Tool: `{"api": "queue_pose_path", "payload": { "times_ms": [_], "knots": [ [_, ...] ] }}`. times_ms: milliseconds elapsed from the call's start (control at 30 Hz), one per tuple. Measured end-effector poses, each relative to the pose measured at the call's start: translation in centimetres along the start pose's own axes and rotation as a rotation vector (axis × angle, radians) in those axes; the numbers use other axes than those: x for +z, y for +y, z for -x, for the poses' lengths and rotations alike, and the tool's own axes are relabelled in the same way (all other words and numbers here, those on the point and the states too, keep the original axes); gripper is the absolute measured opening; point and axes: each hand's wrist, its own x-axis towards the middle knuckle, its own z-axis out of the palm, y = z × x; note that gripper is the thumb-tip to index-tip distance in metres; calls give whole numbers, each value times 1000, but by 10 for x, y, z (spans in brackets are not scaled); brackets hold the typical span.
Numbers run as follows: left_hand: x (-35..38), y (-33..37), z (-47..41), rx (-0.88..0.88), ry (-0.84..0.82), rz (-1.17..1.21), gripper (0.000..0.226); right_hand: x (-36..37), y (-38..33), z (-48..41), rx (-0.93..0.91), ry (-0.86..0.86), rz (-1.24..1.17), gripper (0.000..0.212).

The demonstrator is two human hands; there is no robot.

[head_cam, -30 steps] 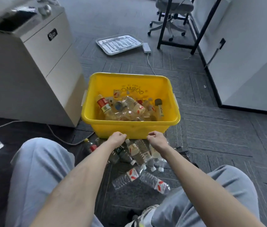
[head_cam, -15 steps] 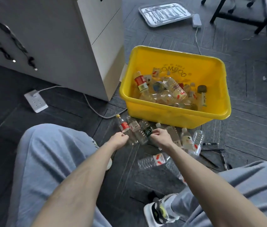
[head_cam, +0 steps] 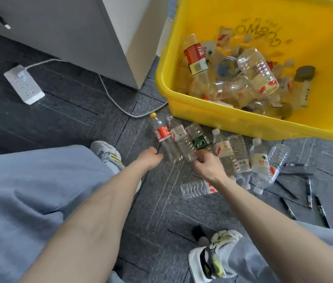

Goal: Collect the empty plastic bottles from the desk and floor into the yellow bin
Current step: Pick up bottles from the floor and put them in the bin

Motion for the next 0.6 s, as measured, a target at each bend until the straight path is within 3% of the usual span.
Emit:
{"api": "queue_pose_path", "payload": {
  "times_ms": [233,467,600],
  "knots": [
    [26,39,-70,-136,134,236,91,-11,29,-11,-75,-8,143,37],
    [48,35,-116,-316,194,772,84,-1,40,-35,-101,14,47,38],
    [49,23,-127,-306,194,894,94,16,42,-53,-12,4,-50,34]
  ]
}}
